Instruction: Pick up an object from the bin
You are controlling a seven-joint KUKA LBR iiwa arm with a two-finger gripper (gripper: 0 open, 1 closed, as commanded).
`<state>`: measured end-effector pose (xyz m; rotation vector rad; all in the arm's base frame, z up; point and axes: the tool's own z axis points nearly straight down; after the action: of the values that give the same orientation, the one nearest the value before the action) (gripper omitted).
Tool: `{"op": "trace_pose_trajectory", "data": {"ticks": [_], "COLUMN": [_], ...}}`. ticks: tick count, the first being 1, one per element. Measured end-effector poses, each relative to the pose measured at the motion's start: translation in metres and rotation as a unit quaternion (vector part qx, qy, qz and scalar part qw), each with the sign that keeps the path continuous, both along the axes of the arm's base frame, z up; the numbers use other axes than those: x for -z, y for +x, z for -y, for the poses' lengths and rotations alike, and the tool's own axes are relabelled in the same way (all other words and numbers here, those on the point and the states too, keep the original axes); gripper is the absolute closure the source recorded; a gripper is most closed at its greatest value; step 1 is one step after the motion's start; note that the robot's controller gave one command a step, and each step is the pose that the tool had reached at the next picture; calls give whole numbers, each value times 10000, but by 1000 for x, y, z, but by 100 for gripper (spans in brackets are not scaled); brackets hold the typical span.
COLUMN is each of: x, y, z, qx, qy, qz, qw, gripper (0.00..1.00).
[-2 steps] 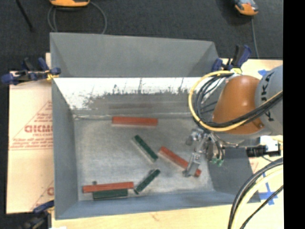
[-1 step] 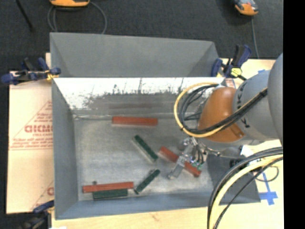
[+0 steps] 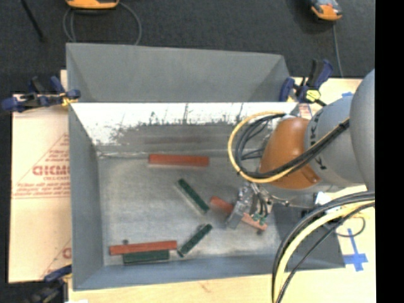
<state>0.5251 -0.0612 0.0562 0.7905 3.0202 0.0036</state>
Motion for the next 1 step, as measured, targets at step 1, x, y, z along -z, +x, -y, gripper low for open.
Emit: {"op": "trace_pose_trajectory", "data": {"ticks": [1], "x": [-1], "y": [-1], "z": [-1], "qx": [-41], "qy": [8], "qz": [-16], "qw": [10000], "gripper": [100]}}
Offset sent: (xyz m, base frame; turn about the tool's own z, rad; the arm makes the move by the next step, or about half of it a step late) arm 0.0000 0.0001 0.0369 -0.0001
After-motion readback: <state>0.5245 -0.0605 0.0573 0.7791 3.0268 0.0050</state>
